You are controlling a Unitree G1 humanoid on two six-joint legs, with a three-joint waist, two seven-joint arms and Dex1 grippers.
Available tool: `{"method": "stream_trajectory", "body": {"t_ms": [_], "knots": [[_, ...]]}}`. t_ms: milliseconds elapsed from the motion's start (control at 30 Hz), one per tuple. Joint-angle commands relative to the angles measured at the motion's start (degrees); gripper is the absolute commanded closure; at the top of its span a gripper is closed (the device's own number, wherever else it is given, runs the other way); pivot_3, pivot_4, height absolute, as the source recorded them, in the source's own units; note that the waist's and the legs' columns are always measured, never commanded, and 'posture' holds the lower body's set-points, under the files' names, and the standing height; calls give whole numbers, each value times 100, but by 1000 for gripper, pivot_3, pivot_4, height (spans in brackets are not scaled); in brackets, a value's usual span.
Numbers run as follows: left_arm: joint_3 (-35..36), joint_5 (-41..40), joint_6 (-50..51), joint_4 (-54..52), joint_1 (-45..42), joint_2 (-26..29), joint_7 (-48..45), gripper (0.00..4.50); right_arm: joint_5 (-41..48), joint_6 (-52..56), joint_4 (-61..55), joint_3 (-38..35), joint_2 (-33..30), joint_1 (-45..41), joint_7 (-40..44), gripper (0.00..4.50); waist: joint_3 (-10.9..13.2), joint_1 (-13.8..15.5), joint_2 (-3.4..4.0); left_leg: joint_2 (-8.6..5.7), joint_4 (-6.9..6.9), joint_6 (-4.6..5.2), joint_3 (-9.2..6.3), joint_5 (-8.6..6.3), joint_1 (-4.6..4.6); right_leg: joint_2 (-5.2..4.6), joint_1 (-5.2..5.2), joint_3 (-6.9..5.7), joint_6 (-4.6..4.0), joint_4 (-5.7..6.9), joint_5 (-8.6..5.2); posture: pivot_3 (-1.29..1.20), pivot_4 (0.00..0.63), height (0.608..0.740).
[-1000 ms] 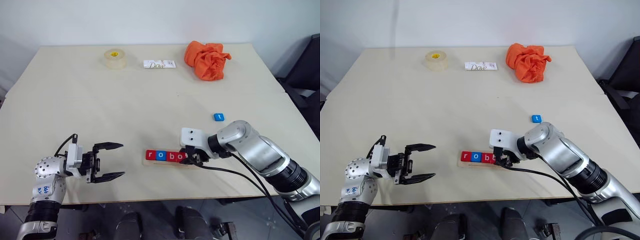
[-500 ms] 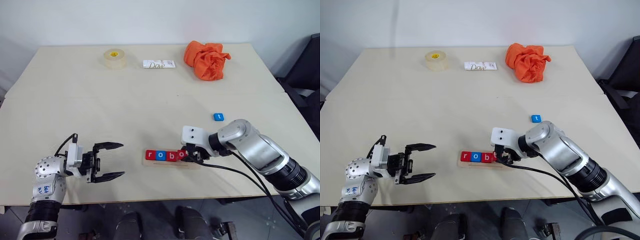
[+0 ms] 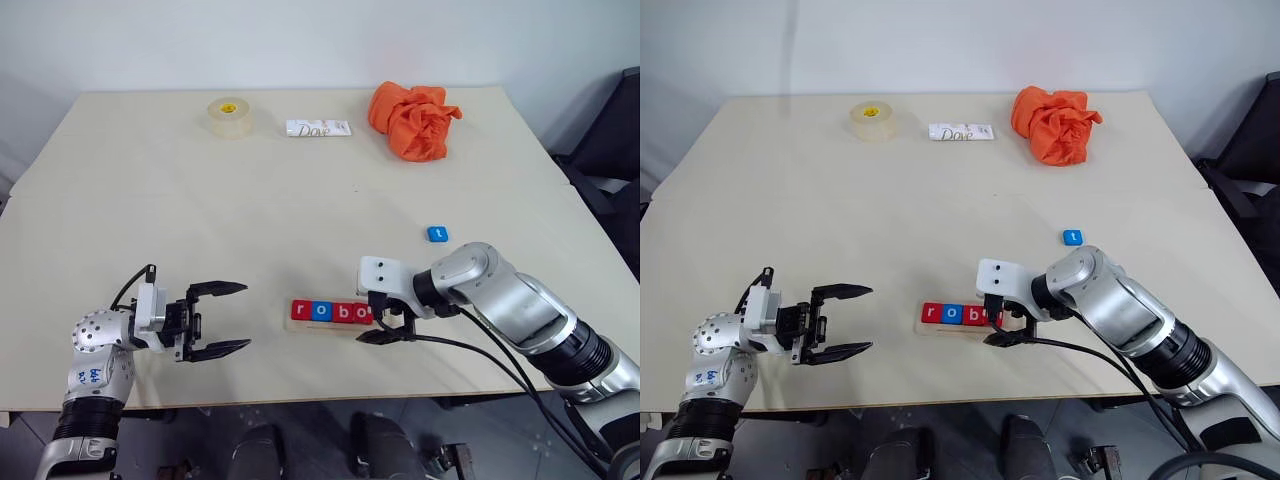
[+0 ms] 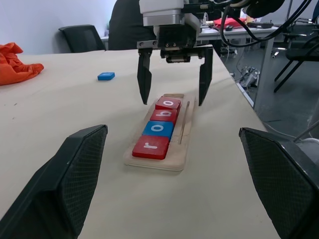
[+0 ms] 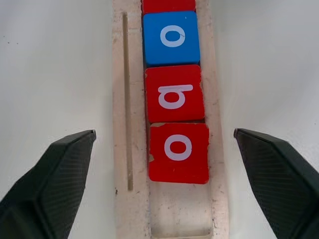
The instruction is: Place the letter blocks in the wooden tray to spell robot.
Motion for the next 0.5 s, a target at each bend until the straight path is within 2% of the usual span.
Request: {"method": "stream_trajectory", "body": {"t_ms": [33, 233, 367, 500], "knots": [[70, 2, -99, -5, -99, -27, -204, 0, 105, 54, -282, -173, -77, -33, 13, 46, 0, 0, 0, 0, 0, 0, 0, 0, 0, 0, 0, 0, 0, 0, 0, 0, 150, 740], [38, 27, -127, 78, -184, -70, -219, 0, 275, -284, -252, -577, -122, 153, -40, 46, 0, 3, 0, 0, 0, 0, 0, 0, 0, 0, 1, 0, 0, -1, 0, 0, 150, 740], [27, 43, -121, 107, -217, -96, -245, 0, 197, -558, 59, -690, -175, 107, -38, 939, 0, 0, 0, 0, 0, 0, 1, 0, 0, 1, 1, 0, 0, -1, 0, 0, 150, 740], [32, 49, -115, 114, -227, -109, -253, 0, 136, -792, 372, -701, -161, 21, -16, 2363, 0, -2, 0, 0, 0, 0, 0, 0, 0, 2, 0, 0, 0, -1, 0, 0, 150, 740]]}}
